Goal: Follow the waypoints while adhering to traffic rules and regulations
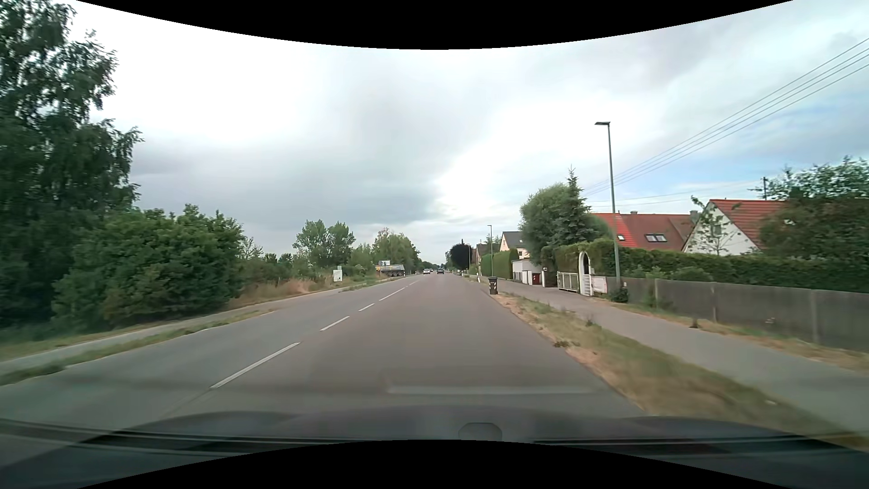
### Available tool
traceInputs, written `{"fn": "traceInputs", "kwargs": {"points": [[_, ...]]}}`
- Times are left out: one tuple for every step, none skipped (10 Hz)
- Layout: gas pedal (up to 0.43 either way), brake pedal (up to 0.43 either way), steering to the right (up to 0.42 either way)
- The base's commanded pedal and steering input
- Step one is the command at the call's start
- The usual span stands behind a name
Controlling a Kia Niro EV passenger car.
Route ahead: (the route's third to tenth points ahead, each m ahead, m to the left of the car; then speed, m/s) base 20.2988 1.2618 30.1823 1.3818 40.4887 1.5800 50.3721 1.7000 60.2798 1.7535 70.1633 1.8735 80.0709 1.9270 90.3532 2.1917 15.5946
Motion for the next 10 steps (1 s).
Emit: {"fn": "traceInputs", "kwargs": {"points": [[0.177, 0.000, -0.001], [0.177, 0.000, -0.002], [0.177, 0.000, -0.003], [0.177, 0.000, -0.003], [0.177, 0.000, -0.004], [0.177, 0.000, -0.006], [0.177, 0.000, -0.007], [0.177, 0.000, -0.007], [0.177, 0.000, -0.008], [0.177, 0.000, -0.007]]}}
